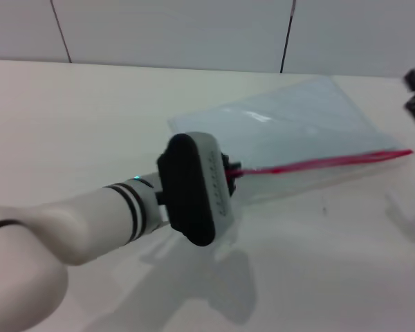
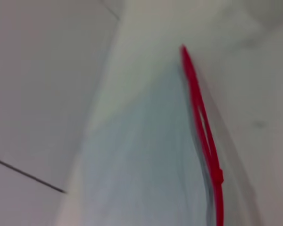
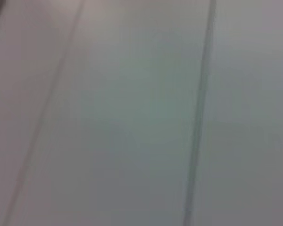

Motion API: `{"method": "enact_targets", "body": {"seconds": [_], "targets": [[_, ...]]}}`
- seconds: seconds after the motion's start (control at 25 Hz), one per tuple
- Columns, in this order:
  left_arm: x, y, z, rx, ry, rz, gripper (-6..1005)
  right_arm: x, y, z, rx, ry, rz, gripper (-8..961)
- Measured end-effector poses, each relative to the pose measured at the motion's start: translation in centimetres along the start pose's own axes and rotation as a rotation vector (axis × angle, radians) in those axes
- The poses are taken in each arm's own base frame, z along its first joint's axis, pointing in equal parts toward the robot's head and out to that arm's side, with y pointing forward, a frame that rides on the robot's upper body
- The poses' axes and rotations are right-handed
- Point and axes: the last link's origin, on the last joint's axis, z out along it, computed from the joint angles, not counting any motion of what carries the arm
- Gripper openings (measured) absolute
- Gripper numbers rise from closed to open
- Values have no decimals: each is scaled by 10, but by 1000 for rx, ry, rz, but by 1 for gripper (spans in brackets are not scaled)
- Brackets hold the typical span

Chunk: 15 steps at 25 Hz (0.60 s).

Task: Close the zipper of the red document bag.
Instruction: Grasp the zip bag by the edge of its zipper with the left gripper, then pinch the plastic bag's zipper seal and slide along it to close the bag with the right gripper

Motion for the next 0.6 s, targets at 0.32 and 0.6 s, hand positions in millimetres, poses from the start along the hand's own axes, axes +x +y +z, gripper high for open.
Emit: {"method": "enact_targets", "body": {"seconds": [0.32,0.6], "targets": [[-4,-3,-14,192,97,9,51,8,23,22,-434,79,-133,768],[-5,7,-14,211,109,50,50,13,36,22,-598,91,-237,767]]}}
